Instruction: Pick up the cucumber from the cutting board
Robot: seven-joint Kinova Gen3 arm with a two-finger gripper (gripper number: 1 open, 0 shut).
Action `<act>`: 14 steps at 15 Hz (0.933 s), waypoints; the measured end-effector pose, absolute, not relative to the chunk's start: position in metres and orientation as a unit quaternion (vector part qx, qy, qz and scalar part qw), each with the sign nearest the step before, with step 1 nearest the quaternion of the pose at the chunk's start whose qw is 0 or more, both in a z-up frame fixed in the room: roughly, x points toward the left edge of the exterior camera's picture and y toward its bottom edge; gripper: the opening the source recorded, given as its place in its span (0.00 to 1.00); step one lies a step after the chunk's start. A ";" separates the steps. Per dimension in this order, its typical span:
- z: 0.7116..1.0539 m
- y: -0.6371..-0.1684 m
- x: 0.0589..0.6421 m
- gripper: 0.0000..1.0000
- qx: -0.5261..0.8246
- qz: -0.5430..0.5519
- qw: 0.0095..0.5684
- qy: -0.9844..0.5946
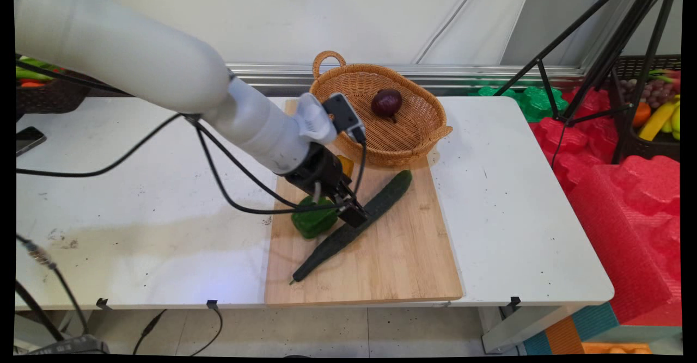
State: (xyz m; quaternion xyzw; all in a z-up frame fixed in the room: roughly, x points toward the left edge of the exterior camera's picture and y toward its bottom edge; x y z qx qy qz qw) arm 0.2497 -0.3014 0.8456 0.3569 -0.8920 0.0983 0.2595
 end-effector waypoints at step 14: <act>0.803 -0.314 0.217 0.00 0.383 0.090 0.231 -0.890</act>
